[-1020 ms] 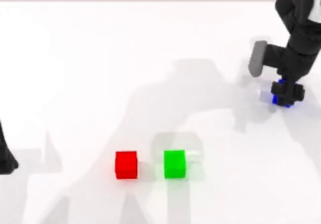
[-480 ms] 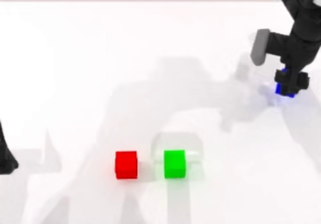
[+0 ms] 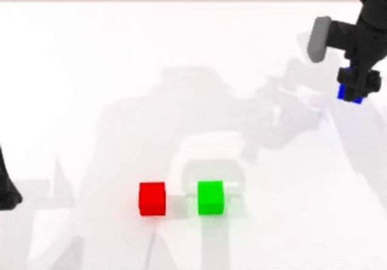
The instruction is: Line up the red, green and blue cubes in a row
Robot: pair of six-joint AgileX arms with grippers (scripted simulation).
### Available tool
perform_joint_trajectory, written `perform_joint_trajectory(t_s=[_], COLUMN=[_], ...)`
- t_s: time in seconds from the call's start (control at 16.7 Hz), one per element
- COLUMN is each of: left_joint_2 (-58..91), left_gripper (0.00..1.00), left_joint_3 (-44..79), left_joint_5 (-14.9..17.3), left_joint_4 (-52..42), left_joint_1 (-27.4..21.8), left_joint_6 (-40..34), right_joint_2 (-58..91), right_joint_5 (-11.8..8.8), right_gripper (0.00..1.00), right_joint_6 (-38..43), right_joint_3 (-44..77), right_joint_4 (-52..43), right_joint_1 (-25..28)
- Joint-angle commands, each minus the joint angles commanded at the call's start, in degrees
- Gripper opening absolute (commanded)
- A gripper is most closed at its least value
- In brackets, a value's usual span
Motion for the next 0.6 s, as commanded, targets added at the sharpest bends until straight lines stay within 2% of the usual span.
perform_joint_trajectory(t_s=[0.12,0.24,0.6], left_joint_2=[0.00,0.00,0.00], left_gripper=[1.00,1.00,1.00], left_joint_3=[0.00,0.00,0.00], left_joint_5=[0.00,0.00,0.00], left_joint_4=[0.00,0.00,0.00], left_joint_1=[0.00,0.00,0.00], left_joint_6=[0.00,0.00,0.00], right_joint_2=[-0.73,-3.23,-15.64], right_joint_5=[-0.02,-0.08,-0.31], right_gripper=[0.00,0.00,0.00], right_joint_6=[0.21,1.12,6.23], right_joint_3=[-0.86,-3.92,-20.21], right_joint_4=[0.24,1.03,4.67], right_joint_1=[0.87,3.90,19.62])
